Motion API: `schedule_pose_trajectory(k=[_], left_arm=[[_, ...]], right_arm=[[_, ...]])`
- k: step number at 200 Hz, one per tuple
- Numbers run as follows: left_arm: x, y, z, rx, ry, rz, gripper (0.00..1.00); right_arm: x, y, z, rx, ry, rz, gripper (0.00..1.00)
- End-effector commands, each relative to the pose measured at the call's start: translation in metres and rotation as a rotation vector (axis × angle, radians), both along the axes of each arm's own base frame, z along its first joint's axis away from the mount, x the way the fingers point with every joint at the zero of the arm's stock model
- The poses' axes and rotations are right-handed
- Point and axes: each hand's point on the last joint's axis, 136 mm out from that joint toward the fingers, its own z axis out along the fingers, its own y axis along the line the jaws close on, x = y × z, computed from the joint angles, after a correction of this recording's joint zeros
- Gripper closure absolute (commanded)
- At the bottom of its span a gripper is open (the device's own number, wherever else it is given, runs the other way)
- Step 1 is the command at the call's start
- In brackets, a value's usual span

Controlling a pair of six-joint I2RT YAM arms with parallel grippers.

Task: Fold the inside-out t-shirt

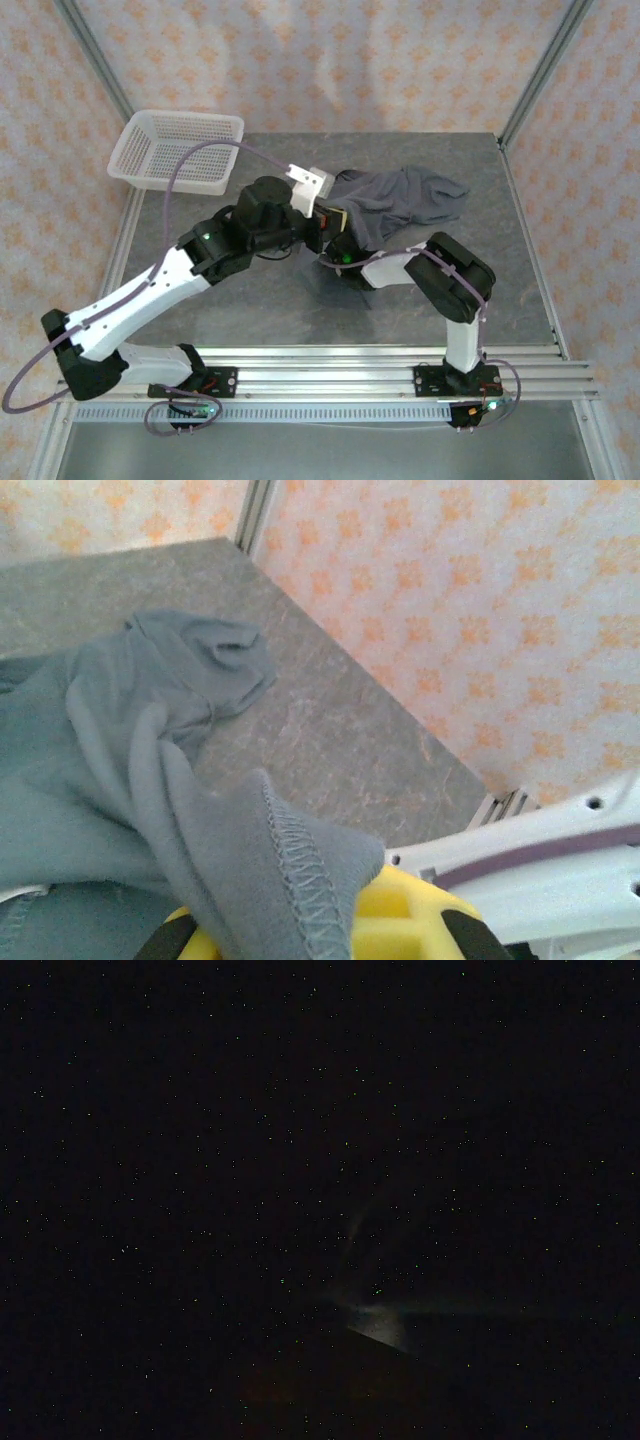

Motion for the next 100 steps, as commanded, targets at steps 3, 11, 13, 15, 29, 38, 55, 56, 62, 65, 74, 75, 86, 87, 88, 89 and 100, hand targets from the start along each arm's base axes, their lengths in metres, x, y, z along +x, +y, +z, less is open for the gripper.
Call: schedule_pose_trajectory(k=[3,11,13,15,29,38,55,56,62,65,74,75,86,87,88,89,100], left_arm=[[-0.009,0.020,0.017,0.012,-0.073,0.034,1.00],[-0.009,0.024,0.013,0.029,-0.073,0.044,1.00],[-0.009,0.025,0.012,0.033,-0.073,0.044,1.00],[-0.010,0.025,0.012,0.033,-0.074,0.043,1.00],[-0.012,0.026,0.012,0.037,-0.073,0.037,1.00],[-0.014,0.025,0.014,0.032,-0.075,0.024,1.00],[-0.017,0.022,0.019,0.021,-0.073,-0.003,1.00],[-0.018,0.021,0.019,0.021,-0.072,-0.007,1.00],[-0.021,0.018,0.021,0.011,-0.072,-0.031,1.00],[-0.022,0.016,0.023,0.005,-0.072,-0.045,1.00],[-0.029,0.009,0.028,-0.021,-0.073,-0.096,1.00],[-0.029,0.008,0.029,-0.023,-0.074,-0.101,1.00],[-0.036,0.001,0.037,-0.057,-0.074,-0.146,1.00],[-0.036,0.001,0.037,-0.058,-0.074,-0.146,1.00],[-0.036,0.000,0.038,-0.062,-0.074,-0.150,1.00],[-0.037,0.000,0.039,-0.065,-0.075,-0.152,1.00],[-0.042,-0.004,0.048,-0.092,-0.081,-0.176,1.00]], right_arm=[[-0.010,-0.003,0.033,0.067,0.017,-0.007,1.00],[-0.008,-0.013,0.049,0.064,0.007,-0.042,1.00],[-0.008,-0.016,0.052,0.065,0.005,-0.050,1.00],[-0.008,-0.019,0.056,0.066,0.004,-0.059,1.00],[-0.004,-0.035,0.079,0.106,-0.026,-0.094,1.00],[0.000,-0.044,0.088,0.137,-0.034,-0.112,1.00],[0.010,-0.054,0.095,0.171,-0.001,-0.120,1.00],[0.011,-0.055,0.095,0.169,0.002,-0.121,1.00],[0.015,-0.057,0.093,0.157,0.020,-0.131,1.00],[0.017,-0.057,0.091,0.149,0.027,-0.131,1.00],[0.023,-0.054,0.087,0.121,0.040,-0.118,1.00],[0.023,-0.053,0.086,0.117,0.043,-0.117,1.00],[0.029,-0.050,0.073,0.083,0.082,-0.121,1.00],[0.030,-0.050,0.072,0.082,0.086,-0.122,1.00],[0.030,-0.049,0.072,0.081,0.087,-0.123,1.00],[0.031,-0.049,0.070,0.077,0.092,-0.122,1.00],[0.035,-0.043,0.052,0.066,0.128,-0.121,1.00]])
